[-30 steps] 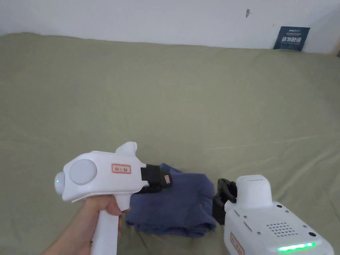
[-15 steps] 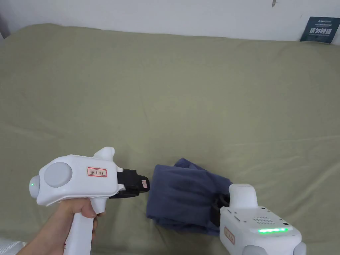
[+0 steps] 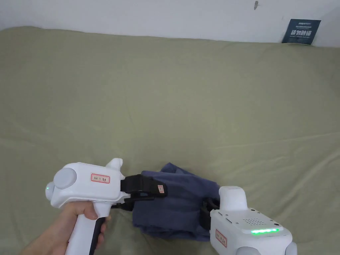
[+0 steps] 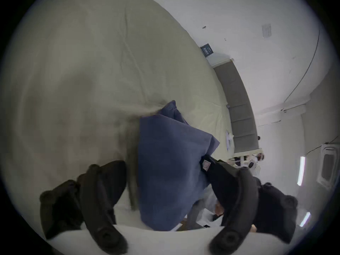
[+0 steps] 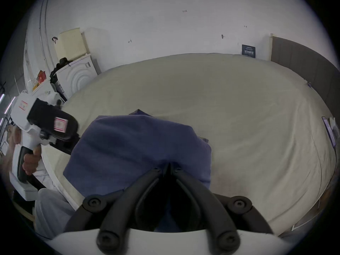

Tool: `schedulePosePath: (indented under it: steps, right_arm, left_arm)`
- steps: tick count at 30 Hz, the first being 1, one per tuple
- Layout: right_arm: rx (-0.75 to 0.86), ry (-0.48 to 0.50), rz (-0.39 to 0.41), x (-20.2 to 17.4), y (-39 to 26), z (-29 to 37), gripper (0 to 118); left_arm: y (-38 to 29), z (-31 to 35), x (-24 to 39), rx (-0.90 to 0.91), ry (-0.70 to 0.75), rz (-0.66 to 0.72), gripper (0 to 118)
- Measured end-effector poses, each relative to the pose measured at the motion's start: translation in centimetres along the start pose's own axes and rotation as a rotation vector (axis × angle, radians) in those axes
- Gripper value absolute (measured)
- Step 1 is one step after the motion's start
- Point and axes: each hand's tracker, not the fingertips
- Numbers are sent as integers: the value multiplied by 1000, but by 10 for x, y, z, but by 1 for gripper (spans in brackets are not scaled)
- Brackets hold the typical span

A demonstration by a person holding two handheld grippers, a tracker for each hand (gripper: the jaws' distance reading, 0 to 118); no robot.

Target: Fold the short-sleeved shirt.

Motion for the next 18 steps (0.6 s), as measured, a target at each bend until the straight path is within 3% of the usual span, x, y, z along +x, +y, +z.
schedulePosePath:
  steps: [1, 4, 11, 18]
  right_arm:
    - [-2, 1, -3, 0, 1, 0, 6]
    - [-2, 4, -4, 1, 1, 0, 6]
    - [27, -5, 48, -8, 5, 10, 6]
    - [266, -89, 146, -22, 17, 67, 6]
  left_arm:
    - [-1, -6, 1, -1, 19, -12, 81]
    - [-2, -6, 5, 18, 56, -29, 49]
    - [2, 0, 9, 32, 110, -49, 38]
    - [-5, 17, 26, 46, 118, -44, 35]
